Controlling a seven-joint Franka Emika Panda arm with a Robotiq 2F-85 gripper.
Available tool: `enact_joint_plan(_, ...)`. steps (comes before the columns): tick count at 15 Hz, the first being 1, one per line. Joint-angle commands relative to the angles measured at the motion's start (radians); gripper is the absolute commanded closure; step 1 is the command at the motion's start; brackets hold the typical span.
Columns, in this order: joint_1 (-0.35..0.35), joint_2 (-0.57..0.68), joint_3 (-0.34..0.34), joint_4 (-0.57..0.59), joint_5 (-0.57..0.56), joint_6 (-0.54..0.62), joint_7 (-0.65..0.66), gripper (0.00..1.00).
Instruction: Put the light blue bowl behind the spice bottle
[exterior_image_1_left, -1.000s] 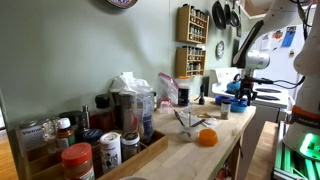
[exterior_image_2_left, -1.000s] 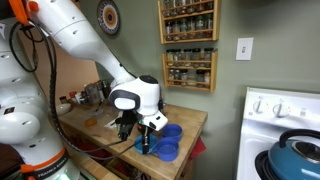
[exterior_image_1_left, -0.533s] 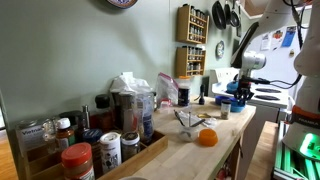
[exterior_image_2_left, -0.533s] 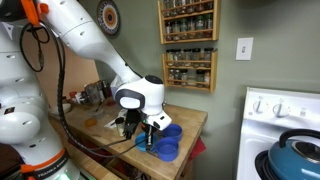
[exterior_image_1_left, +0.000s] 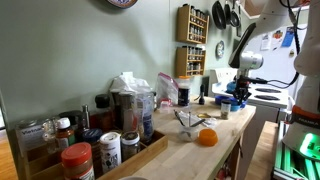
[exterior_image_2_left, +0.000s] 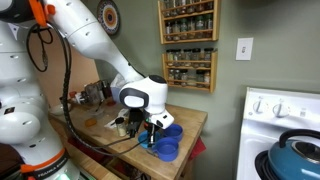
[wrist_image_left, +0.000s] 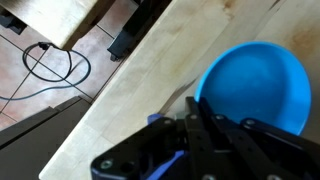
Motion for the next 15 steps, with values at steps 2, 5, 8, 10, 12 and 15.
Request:
enact_joint_plan(2,-0.006,0.023,0.004,0.023,0.026,-0.030,-0.027,0.99)
enact_joint_plan(5,0.000,0.018,0.008,0.017,0.014,-0.038,-0.033,0.99)
enact_joint_plan(8,0.007,0.011,0.020,0.011,0.009,-0.066,-0.055,0.99)
enact_joint_plan(10,0.013,0.005,0.030,0.010,0.004,-0.096,-0.060,0.99)
enact_joint_plan(12,0.021,-0.001,0.041,0.009,0.008,-0.109,-0.058,0.99)
enact_joint_plan(15,0.037,-0.017,0.057,0.011,0.023,-0.114,-0.054,0.99)
